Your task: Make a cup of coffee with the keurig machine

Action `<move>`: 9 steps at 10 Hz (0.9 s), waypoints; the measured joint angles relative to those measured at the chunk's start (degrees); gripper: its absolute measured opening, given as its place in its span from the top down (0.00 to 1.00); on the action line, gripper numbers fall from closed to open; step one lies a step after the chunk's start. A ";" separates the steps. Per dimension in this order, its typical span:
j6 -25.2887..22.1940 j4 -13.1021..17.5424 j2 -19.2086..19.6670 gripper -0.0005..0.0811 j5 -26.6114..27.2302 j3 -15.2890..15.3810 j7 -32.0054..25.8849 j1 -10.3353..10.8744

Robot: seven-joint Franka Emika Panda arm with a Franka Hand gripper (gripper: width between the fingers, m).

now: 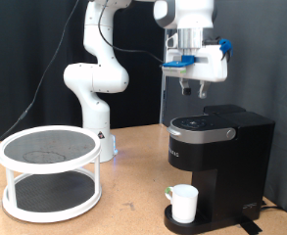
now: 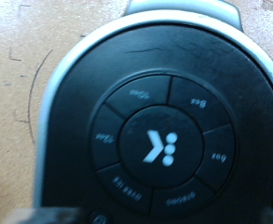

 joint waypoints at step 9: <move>5.12 -2.49 6.97 0.99 -5.38 1.17 5.03 -0.03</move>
